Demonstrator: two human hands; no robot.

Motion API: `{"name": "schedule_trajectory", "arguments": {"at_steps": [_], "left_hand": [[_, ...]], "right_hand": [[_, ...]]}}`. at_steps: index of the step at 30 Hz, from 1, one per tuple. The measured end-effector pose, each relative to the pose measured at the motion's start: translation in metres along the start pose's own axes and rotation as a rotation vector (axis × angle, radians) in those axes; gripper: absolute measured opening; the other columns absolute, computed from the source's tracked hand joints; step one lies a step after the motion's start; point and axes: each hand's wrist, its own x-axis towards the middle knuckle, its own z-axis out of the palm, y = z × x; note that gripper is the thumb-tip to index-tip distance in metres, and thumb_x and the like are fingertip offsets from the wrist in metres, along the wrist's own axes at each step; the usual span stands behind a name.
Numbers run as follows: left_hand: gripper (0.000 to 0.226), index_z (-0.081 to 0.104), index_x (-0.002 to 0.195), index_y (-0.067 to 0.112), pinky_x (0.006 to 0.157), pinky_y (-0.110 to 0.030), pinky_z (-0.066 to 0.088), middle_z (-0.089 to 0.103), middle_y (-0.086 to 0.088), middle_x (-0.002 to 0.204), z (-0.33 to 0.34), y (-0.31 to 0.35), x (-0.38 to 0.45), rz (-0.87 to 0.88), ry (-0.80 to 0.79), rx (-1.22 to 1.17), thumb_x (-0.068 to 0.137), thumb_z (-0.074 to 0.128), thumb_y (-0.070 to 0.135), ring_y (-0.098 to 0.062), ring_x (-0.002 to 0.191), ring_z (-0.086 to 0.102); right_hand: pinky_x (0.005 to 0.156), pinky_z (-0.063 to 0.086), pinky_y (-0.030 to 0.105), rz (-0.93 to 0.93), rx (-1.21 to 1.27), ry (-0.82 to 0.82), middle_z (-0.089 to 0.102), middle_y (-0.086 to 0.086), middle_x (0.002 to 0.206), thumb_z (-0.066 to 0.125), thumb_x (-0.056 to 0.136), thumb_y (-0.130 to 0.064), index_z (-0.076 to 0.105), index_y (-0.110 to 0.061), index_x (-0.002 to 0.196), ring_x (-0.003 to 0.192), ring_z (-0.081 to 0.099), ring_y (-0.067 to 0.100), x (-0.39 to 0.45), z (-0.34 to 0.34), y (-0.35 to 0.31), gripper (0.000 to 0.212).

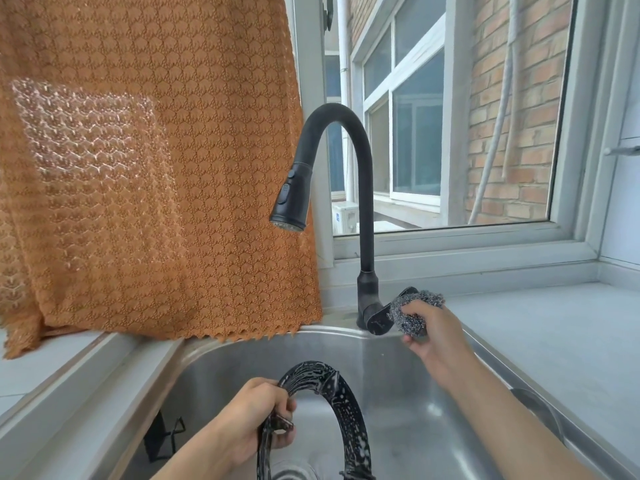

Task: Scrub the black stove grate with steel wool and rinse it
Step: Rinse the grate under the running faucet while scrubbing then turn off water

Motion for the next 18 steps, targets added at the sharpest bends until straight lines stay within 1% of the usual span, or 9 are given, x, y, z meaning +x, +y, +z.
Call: {"name": "schedule_trajectory", "arguments": {"at_steps": [3,4,6,8,10,12,14,16,18], "left_hand": [[0.036,0.048,0.102,0.001,0.056,-0.037,0.052,0.054,-0.018,0.076,-0.003,0.000,0.004,-0.017,0.019,-0.016,0.075,0.035,-0.019,-0.023,0.051,0.045],[0.037,0.047,0.103,0.001,0.057,-0.039,0.052,0.055,-0.019,0.078,-0.004,-0.001,0.004,-0.027,0.024,-0.018,0.075,0.035,-0.019,-0.023,0.052,0.047],[0.029,0.047,0.094,0.000,0.059,-0.041,0.053,0.057,-0.021,0.081,-0.005,0.000,0.001,-0.046,0.038,-0.010,0.077,0.034,-0.019,-0.024,0.056,0.049],[0.025,0.048,0.089,0.000,0.061,-0.043,0.054,0.058,-0.022,0.083,-0.006,0.002,-0.002,-0.065,0.045,0.003,0.079,0.033,-0.018,-0.025,0.059,0.052],[0.025,0.049,0.093,-0.002,0.064,-0.046,0.056,0.057,-0.023,0.085,-0.007,0.002,-0.005,-0.086,0.048,0.012,0.080,0.032,-0.017,-0.027,0.063,0.055],[0.027,0.048,0.097,-0.001,0.067,-0.050,0.057,0.057,-0.023,0.085,-0.008,0.003,-0.006,-0.102,0.043,0.017,0.081,0.032,-0.016,-0.029,0.066,0.057],[0.027,0.047,0.097,0.000,0.070,-0.052,0.058,0.058,-0.024,0.086,-0.009,0.003,-0.009,-0.110,0.032,0.035,0.083,0.031,-0.016,-0.030,0.068,0.059],[0.028,0.047,0.100,0.001,0.072,-0.053,0.058,0.061,-0.026,0.088,-0.008,0.002,-0.010,-0.119,0.008,0.055,0.084,0.031,-0.016,-0.031,0.070,0.063],[0.029,0.048,0.103,0.000,0.073,-0.052,0.056,0.066,-0.028,0.090,-0.009,0.000,-0.007,-0.113,-0.017,0.078,0.084,0.033,-0.017,-0.034,0.076,0.068]], "right_hand": [[0.046,0.041,0.028,0.004,0.055,0.019,0.064,0.008,0.082,0.069,0.078,0.003,0.060,-0.012,0.100,0.066,0.054,0.018,0.002,0.000,0.001,0.027],[0.047,0.041,0.028,-0.022,0.003,0.020,0.065,0.009,0.083,0.069,0.078,0.002,0.061,-0.012,0.097,0.067,0.055,0.018,0.000,0.001,0.002,0.025],[0.053,0.044,0.029,-0.093,-0.148,0.042,0.065,0.008,0.080,0.069,0.078,-0.001,0.063,-0.013,0.090,0.070,0.056,0.019,-0.007,0.003,0.002,0.018],[0.058,0.045,0.031,-0.163,-0.296,0.063,0.062,0.003,0.070,0.068,0.078,-0.002,0.063,-0.015,0.080,0.067,0.055,0.019,-0.015,0.004,0.001,0.015],[0.062,0.046,0.033,-0.228,-0.448,0.074,0.061,-0.002,0.063,0.069,0.076,-0.006,0.063,-0.016,0.076,0.064,0.054,0.020,-0.021,0.004,-0.001,0.012],[0.065,0.046,0.033,-0.293,-0.587,0.114,0.065,-0.003,0.070,0.071,0.074,-0.015,0.066,-0.018,0.080,0.066,0.058,0.022,-0.024,0.004,-0.004,0.009],[0.065,0.046,0.034,-0.372,-0.709,0.199,0.067,-0.001,0.083,0.071,0.077,-0.020,0.064,-0.022,0.085,0.075,0.062,0.020,-0.027,0.006,-0.006,0.010],[0.067,0.043,0.035,-0.484,-0.812,0.270,0.061,0.001,0.098,0.072,0.079,-0.024,0.061,-0.022,0.092,0.081,0.057,0.006,-0.028,0.008,-0.008,0.017],[0.071,0.038,0.028,-0.586,-0.829,0.259,0.050,-0.001,0.109,0.073,0.081,-0.023,0.057,-0.021,0.104,0.085,0.051,-0.008,-0.034,0.014,-0.007,0.028]]}}
